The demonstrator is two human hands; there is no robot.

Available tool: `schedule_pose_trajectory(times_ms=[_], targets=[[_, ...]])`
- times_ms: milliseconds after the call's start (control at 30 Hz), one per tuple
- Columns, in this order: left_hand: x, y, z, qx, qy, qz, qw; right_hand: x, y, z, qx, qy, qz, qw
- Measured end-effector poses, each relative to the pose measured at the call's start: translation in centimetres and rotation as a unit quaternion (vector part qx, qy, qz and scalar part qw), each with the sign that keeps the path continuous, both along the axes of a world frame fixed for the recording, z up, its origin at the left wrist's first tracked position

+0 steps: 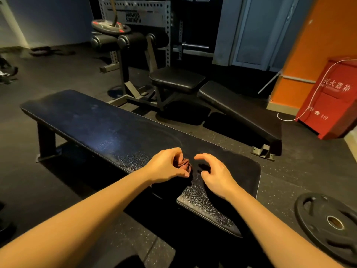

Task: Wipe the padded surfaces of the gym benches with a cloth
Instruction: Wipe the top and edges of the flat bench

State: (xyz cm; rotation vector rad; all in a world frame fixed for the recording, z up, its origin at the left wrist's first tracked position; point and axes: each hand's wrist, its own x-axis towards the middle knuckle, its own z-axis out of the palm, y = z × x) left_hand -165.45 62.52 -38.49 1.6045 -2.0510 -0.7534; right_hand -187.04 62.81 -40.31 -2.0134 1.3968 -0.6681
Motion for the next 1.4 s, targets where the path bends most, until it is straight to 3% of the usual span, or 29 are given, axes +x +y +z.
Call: schedule_pose_trajectory(times_ms=[167,267,400,533,600,733,967,1067,1233,1333,1400], targets=[[-0.1,0.2,2.1,0.11,0.214,-0.001,0.971,0.3,0.1,1.3,0.124,-0.21,0.041,0.969],[-0.5,0.0,3.2,0.144,0.275,0.014,0.951,-0.2,0.2,2.2,0.17,-0.284,0.051,0.942],[-1.1,-0.2,3.6,0.161,0.307,0.039,0.937,-0.8,0.2,2.7,0.204,-0.277,0.011,0.939],[-0.2,-0.3,3.3,0.256,0.356,-0.01,0.899,-1.3,-0.2,2.8,0.212,-0.253,-0.039,0.943],[0.6,-0.1,3.1,0.265,0.334,-0.036,0.904,-1.6,0.0,3.0,0.216,-0.251,-0.041,0.943],[0.4,0.6,2.9,0.208,0.303,0.012,0.93,-1.7,0.7,2.9,0.21,-0.258,-0.018,0.943],[-0.3,1.5,3.6,0.079,0.184,0.056,0.978,-1.0,1.0,2.6,0.101,-0.188,-0.002,0.977],[-0.3,1.8,3.6,0.039,0.178,0.049,0.982,-0.7,1.1,2.7,0.115,-0.217,0.009,0.969],[0.5,1.0,1.3,0.003,0.152,0.109,0.982,0.1,0.6,2.4,0.165,-0.204,-0.062,0.963],[2.6,0.0,-1.6,-0.05,0.017,0.165,0.985,-0.5,0.1,1.2,0.201,-0.188,-0.109,0.955],[3.5,0.5,-3.2,-0.097,-0.113,0.199,0.969,-1.8,0.0,0.4,0.128,-0.112,-0.142,0.975]])
